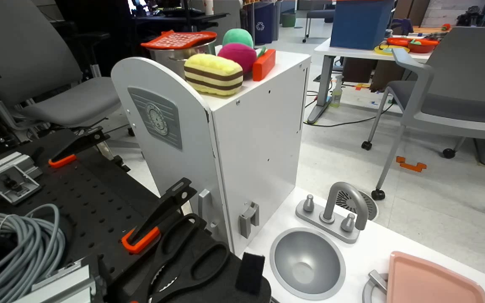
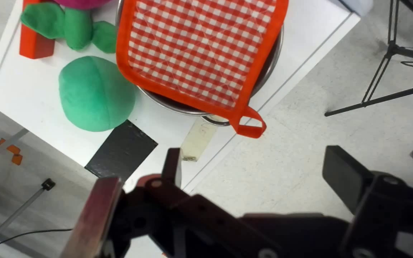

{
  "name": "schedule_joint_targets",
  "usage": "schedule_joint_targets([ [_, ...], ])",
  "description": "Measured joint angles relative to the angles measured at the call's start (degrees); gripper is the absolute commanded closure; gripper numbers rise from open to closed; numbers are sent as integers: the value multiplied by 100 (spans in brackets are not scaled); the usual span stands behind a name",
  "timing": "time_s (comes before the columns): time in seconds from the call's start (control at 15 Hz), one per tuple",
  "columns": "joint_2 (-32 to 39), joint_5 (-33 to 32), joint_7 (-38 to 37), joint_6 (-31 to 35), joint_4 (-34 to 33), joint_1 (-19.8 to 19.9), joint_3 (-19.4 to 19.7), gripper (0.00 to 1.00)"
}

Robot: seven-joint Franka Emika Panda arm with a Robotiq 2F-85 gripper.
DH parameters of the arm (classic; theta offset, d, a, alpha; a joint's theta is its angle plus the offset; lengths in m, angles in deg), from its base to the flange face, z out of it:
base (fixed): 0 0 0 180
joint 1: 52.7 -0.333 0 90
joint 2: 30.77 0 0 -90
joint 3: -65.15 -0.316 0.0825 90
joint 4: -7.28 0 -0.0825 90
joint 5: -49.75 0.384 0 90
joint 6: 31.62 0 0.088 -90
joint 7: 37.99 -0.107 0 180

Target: Remove the pot holder from the top of the cabinet.

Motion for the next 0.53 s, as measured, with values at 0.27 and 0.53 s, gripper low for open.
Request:
schedule_joint_targets([
  [0.27, 58, 449, 665, -69, 2, -1, -97, 0],
  [0.53, 66, 663, 1080, -229, -3, 5, -113, 0],
])
